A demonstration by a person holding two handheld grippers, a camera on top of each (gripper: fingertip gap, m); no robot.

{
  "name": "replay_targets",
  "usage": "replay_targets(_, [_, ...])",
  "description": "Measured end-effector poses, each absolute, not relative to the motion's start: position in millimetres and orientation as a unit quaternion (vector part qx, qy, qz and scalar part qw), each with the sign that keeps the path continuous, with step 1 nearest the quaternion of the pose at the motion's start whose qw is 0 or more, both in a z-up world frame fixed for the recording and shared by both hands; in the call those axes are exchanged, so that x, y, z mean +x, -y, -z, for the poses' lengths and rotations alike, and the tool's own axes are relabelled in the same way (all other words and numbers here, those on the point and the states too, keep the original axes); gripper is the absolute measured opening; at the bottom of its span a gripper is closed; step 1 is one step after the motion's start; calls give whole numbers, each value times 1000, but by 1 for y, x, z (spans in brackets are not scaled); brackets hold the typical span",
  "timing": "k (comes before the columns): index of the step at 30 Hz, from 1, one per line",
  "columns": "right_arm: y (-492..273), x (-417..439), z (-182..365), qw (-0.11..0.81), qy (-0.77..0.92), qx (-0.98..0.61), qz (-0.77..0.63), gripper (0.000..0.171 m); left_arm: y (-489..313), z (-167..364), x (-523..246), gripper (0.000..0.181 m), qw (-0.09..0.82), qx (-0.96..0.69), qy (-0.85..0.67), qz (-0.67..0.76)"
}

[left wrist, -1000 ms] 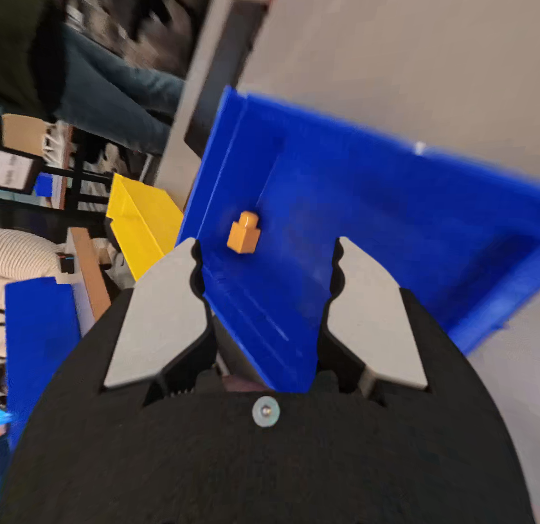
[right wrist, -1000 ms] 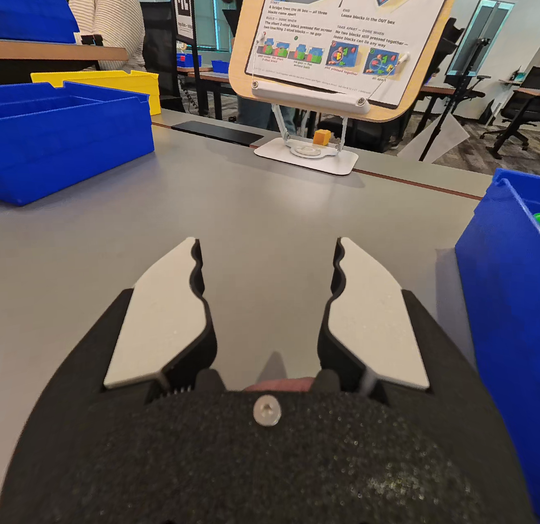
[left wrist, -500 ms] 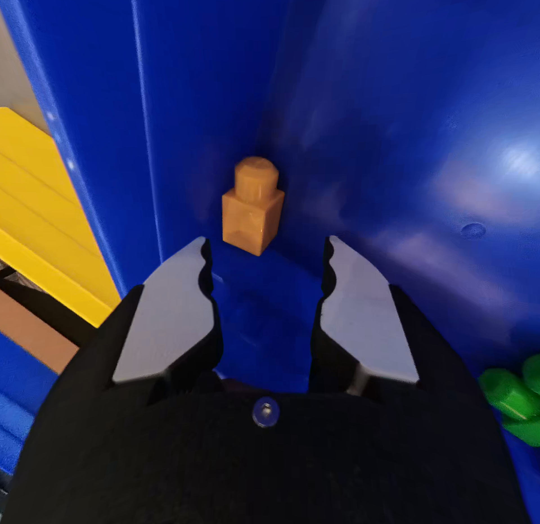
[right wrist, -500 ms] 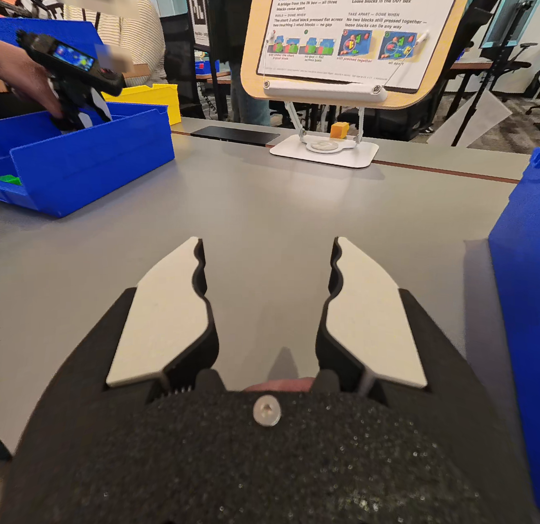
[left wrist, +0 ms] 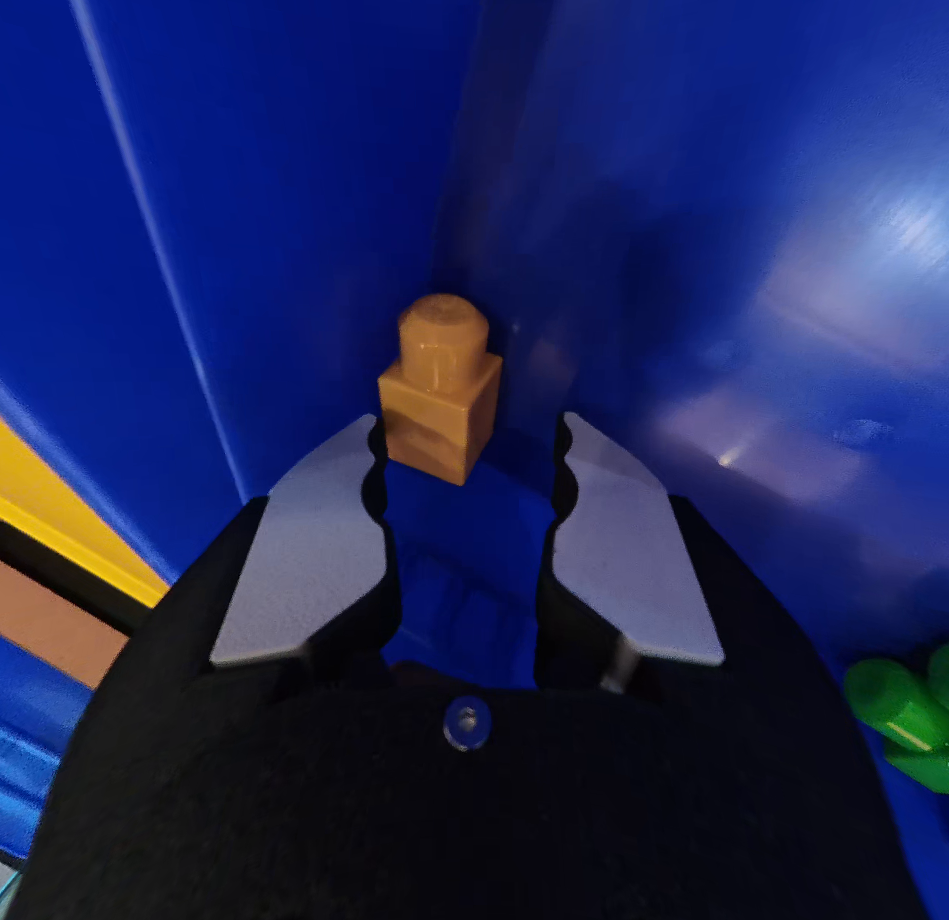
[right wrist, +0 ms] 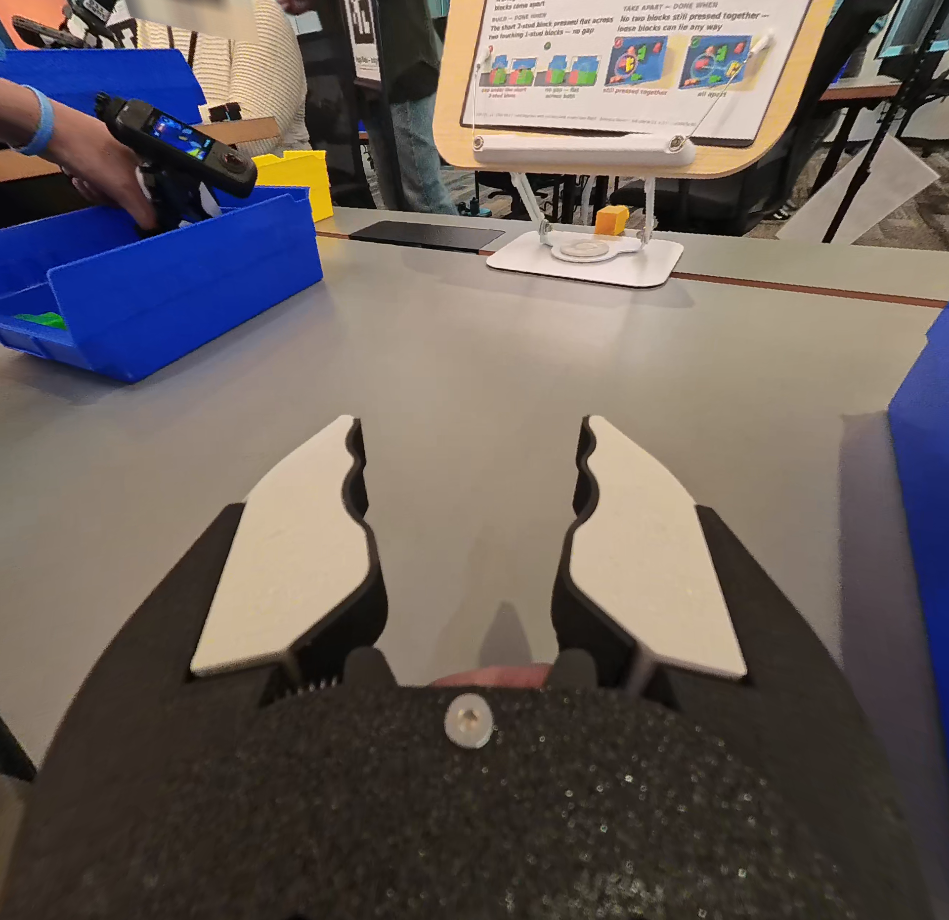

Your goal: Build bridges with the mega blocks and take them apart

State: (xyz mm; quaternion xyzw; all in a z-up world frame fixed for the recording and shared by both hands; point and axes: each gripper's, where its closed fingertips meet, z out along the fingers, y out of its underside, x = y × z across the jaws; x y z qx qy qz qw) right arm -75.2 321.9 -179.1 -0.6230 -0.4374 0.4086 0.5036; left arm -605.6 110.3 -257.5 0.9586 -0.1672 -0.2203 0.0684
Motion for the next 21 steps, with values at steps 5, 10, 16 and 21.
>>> replay_targets(5, [-320,-76,178,501,439,-621,-412,78,-101,255,-583,54,62,961,180,201])
replay_targets(10, [-318,-75,179,496,440,-622,-416,78,-96,252,-584,64,70,960,173,208])
replay_targets(16, [-318,-74,178,497,442,-621,-415,78,-100,229,-576,68,43,963,172,205])
replay_targets(21, [-316,-75,179,489,445,-621,-421,77,-107,192,-532,74,-87,965,141,205])
